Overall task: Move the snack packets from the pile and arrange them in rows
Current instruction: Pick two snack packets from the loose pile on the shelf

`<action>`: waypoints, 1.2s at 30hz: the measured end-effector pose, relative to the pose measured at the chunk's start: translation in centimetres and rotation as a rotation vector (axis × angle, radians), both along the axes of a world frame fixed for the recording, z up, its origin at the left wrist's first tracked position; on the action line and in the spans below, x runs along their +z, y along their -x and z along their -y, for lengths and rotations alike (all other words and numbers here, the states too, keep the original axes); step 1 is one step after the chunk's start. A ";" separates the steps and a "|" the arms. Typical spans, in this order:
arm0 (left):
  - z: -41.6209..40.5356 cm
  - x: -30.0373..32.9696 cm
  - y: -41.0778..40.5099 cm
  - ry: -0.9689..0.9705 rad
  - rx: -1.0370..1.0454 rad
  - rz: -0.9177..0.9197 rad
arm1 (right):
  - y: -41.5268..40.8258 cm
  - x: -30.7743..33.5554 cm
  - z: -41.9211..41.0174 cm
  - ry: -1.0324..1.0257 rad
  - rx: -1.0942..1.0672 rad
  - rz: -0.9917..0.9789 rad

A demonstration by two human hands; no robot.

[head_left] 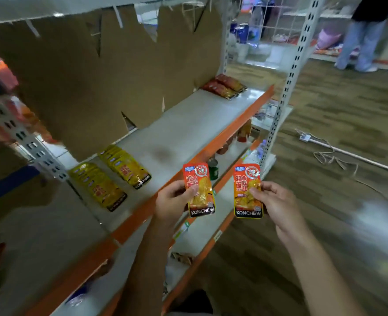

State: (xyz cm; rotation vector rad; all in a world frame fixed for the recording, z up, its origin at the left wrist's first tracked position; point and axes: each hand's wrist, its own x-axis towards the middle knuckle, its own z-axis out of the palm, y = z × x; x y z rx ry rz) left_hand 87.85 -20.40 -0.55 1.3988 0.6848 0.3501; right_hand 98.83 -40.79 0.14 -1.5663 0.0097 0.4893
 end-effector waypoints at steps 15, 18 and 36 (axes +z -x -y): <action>-1.4 -0.1 -23.4 0.014 -0.244 -0.054 | -17.1 -0.6 0.0 -0.014 -0.240 0.004; -2.2 0.4 -27.6 0.015 -0.282 -0.056 | -20.7 -0.3 -0.6 -0.013 -0.284 0.006; -4.7 -0.4 -45.4 0.113 -0.027 -0.084 | -43.8 -2.4 -4.7 0.067 -0.060 0.002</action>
